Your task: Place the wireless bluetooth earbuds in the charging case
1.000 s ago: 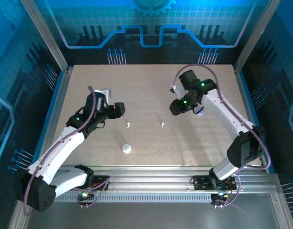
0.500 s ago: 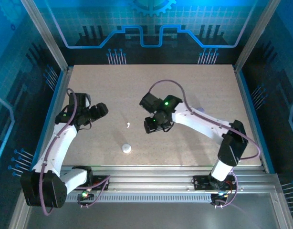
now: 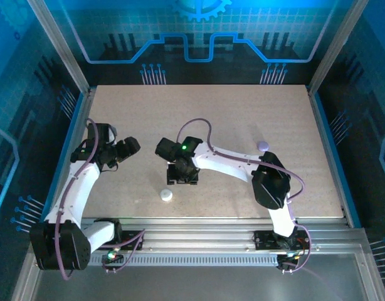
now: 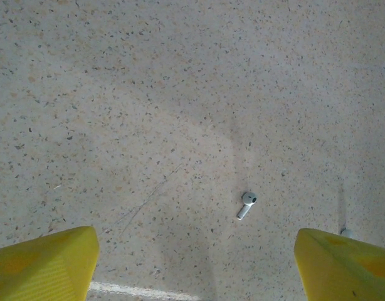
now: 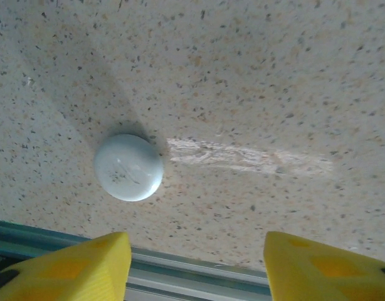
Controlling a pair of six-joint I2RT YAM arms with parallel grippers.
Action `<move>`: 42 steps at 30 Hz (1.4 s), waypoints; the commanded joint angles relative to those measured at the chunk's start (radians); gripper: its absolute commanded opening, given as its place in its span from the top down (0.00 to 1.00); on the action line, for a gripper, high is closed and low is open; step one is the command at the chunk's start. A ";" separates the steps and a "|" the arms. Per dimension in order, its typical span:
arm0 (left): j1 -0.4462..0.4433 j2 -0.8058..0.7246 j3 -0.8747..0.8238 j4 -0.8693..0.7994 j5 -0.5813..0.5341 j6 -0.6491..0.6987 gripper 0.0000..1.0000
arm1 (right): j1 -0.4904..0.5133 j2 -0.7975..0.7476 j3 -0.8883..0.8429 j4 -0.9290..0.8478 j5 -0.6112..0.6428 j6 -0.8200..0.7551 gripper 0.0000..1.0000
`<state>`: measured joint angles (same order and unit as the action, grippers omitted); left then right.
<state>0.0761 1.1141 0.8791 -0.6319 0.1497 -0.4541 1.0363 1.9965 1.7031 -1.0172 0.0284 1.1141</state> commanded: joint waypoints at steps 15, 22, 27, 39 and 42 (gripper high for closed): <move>0.041 0.000 -0.010 -0.022 0.038 0.015 0.18 | 0.031 0.206 0.143 -0.118 -0.168 0.566 0.39; 0.045 -0.003 -0.010 -0.025 0.036 0.020 0.18 | 0.031 0.276 0.217 -0.114 -0.183 0.611 0.40; 0.045 -0.003 -0.009 -0.025 0.038 0.023 0.18 | 0.031 0.315 0.275 -0.112 -0.181 0.615 0.38; 0.045 -0.005 -0.011 -0.022 0.050 0.025 0.18 | 0.038 0.370 0.316 -0.112 -0.180 0.653 0.31; 0.045 -0.007 -0.011 -0.023 0.049 0.027 0.18 | 0.039 0.371 0.311 -0.112 -0.173 0.663 0.33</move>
<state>0.1097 1.1137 0.8787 -0.6319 0.1738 -0.4431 1.0557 2.3535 2.0014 -1.0897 -0.1474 1.7393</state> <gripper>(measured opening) 0.823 0.682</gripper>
